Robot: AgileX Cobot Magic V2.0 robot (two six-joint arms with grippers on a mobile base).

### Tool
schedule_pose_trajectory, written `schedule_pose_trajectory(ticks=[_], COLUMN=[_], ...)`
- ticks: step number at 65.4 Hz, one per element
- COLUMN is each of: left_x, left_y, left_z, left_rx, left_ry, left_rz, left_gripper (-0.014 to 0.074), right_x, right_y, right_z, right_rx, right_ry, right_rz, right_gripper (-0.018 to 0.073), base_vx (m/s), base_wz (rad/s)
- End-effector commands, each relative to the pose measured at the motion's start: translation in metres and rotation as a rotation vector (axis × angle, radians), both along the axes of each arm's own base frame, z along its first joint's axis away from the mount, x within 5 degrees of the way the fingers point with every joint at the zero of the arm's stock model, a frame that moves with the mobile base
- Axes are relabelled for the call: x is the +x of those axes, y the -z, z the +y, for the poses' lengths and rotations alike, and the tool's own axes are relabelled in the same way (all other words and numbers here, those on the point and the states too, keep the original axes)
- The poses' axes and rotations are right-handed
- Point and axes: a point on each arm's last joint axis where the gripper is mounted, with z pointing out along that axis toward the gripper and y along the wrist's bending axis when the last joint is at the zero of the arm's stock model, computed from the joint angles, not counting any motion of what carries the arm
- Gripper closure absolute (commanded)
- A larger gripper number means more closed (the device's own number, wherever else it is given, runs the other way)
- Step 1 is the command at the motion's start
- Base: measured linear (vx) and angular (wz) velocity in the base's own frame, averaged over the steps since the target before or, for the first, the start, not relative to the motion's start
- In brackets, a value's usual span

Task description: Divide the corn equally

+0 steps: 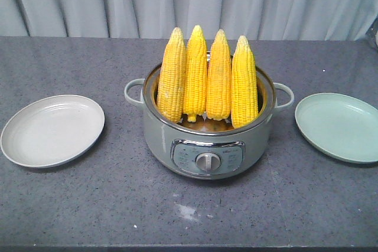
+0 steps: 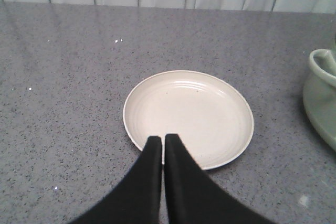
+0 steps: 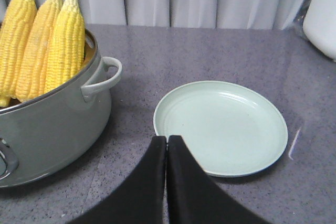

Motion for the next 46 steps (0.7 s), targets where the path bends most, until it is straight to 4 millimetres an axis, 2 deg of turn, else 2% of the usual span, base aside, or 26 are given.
schedule_pose_trajectory(ticks=[1, 9, 20, 31, 46], left_x=[0.012, 0.025, 0.045, 0.063, 0.066], left_y=[-0.029, -0.044, -0.053, -0.052, -0.049], left_z=[0.000, 0.000, -0.002, -0.004, -0.004], left_rx=[-0.005, -0.004, -0.001, -0.019, -0.019], left_ry=[-0.003, -0.012, 0.002, 0.009, 0.009], left_rz=[0.001, 0.111, 0.243, 0.298, 0.314], left_gripper=[0.0603, 0.0603, 0.0603, 0.0603, 0.0603], right_x=[0.014, 0.032, 0.054, 0.072, 0.075], right_y=[-0.029, -0.048, -0.061, -0.061, -0.060], right_z=[0.001, 0.002, 0.003, 0.004, 0.004], right_rx=[-0.008, -0.014, -0.023, -0.027, -0.029], right_ry=[0.001, 0.002, 0.003, 0.002, 0.003], right_rz=[0.013, 0.114, 0.232, 0.317, 0.328], right_gripper=[0.0570, 0.0570, 0.0570, 0.0570, 0.0570], base_vx=[0.00, 0.00, 0.00, 0.00, 0.00], base_wz=[0.00, 0.00, 0.00, 0.00, 0.00])
